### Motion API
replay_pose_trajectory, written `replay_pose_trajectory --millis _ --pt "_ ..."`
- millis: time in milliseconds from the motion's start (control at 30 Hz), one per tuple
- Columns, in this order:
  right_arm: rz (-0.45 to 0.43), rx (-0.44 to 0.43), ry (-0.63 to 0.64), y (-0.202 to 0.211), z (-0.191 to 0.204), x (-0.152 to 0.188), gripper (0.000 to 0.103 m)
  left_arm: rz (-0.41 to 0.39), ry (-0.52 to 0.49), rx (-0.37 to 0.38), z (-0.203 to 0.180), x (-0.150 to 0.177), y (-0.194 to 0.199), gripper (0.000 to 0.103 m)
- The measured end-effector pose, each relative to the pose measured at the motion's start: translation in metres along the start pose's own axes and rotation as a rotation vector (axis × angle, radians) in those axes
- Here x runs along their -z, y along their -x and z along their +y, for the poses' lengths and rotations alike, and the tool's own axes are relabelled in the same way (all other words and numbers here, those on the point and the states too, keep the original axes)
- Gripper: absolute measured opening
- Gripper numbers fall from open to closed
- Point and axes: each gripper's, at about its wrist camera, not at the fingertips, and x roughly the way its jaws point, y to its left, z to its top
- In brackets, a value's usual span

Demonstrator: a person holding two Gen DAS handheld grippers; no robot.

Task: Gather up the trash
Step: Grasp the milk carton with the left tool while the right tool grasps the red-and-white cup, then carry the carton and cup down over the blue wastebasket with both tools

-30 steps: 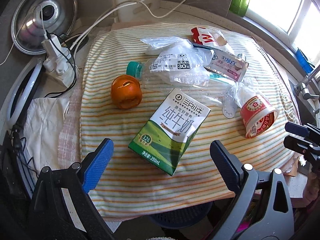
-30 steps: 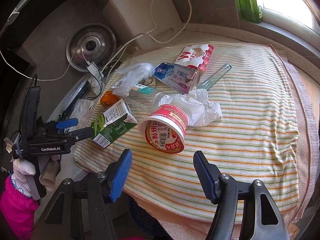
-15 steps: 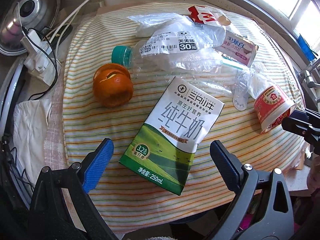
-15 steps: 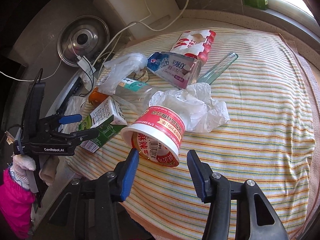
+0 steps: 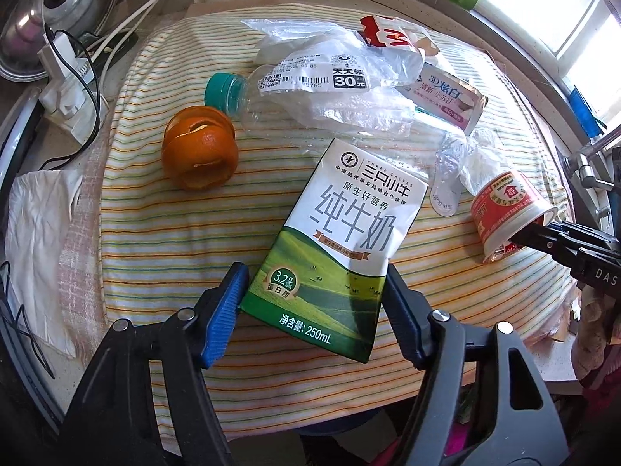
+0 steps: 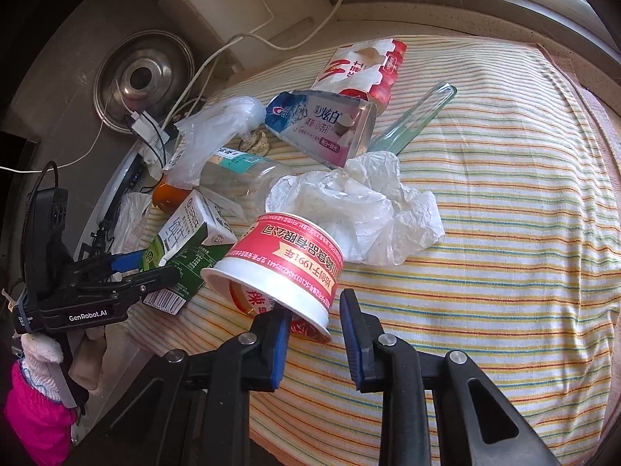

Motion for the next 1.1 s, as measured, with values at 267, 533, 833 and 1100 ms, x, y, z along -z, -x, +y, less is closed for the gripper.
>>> replay_pose_trajectory --millis 267,533,833,1100 --pt "-0.030 0.008 -0.022 0.008 -0.003 0.002 0.012 -0.045 0.077 0.050 0.002 0.015 0.013 0.069" --pt "-0.062 0.001 -0.058 0.023 -0.010 0.013 0.011 -0.088 0.151 0.067 0.008 0.037 0.029 0.069" --pt "-0.092 -0.014 -0.048 0.046 -0.003 0.028 0.011 -0.129 0.167 0.049 0.005 0.067 0.055 0.069" --pt "-0.102 -0.048 -0.013 0.065 0.015 0.052 0.011 -0.144 0.203 0.047 0.005 0.104 0.073 0.069"
